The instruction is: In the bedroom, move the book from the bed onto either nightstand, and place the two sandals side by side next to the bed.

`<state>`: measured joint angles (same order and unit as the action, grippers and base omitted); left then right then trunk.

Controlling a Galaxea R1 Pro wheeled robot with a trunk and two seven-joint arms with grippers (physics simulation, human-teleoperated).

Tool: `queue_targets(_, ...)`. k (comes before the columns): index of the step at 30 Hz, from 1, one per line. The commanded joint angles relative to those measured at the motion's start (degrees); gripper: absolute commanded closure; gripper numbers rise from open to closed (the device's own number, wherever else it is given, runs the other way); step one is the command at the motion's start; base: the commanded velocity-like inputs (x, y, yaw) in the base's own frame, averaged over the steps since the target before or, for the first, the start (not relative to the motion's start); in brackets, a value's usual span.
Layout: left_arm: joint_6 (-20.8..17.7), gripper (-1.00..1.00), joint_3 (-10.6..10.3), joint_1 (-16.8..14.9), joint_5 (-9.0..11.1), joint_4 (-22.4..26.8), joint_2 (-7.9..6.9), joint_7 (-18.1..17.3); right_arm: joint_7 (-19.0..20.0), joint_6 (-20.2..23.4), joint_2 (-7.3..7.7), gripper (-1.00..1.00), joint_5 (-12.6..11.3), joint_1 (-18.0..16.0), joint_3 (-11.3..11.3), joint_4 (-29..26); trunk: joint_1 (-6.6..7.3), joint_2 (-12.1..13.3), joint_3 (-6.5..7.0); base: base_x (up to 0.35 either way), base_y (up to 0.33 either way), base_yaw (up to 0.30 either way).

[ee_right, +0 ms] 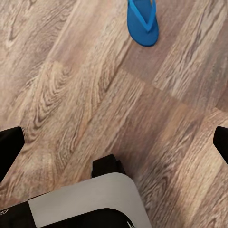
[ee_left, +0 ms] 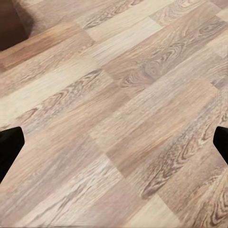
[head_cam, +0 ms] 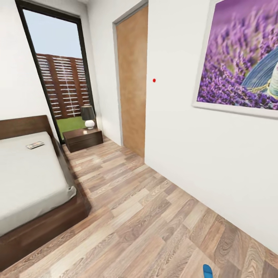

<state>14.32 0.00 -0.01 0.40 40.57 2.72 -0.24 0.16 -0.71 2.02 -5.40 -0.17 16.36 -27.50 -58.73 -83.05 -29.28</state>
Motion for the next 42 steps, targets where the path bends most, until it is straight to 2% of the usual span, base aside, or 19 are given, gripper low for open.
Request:
queue_targets(1,0.1,-1.00,0.0,0.0,0.0,0.0,0.01,0.0,0.0,-0.1,0.00,-1.00,-0.6,0.0,0.0,0.0,0.00,0.0,-0.05,0.000,0.000,0.294)
queue_targets(42,0.1,-1.00,0.0,0.0,0.0,0.0,0.01,0.0,0.0,-0.1,0.00,-1.00,-0.6,0.0,0.0,0.0,0.00,0.0,-0.05,0.000,0.000,0.294)
